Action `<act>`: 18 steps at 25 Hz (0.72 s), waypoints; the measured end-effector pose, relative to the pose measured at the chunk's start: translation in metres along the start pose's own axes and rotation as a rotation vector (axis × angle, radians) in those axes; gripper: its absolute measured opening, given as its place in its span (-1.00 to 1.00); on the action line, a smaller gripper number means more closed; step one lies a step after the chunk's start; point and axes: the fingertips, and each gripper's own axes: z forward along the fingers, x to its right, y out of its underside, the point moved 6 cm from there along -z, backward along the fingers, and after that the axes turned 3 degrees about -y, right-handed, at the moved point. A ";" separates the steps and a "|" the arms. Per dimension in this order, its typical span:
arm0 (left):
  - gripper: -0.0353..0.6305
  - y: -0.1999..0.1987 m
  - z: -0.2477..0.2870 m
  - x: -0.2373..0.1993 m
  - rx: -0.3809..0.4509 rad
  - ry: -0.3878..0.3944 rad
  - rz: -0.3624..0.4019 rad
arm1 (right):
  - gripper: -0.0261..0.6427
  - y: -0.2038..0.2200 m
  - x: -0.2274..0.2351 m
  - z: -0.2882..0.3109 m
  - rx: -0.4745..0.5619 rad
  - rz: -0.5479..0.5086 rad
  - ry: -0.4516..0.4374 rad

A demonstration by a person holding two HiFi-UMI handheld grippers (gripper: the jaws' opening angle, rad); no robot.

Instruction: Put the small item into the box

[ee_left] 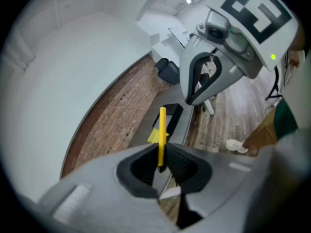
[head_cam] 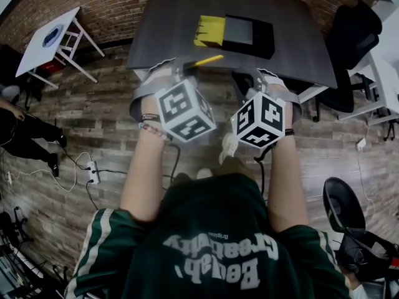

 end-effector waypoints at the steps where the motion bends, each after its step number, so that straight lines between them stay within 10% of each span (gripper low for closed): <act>1: -0.74 0.000 0.003 -0.002 0.000 -0.001 0.000 | -0.91 0.001 0.003 0.003 0.003 0.003 0.001; 18: -0.74 0.004 0.063 -0.037 -0.027 -0.026 -0.019 | -0.91 0.005 0.047 0.067 0.044 -0.022 -0.010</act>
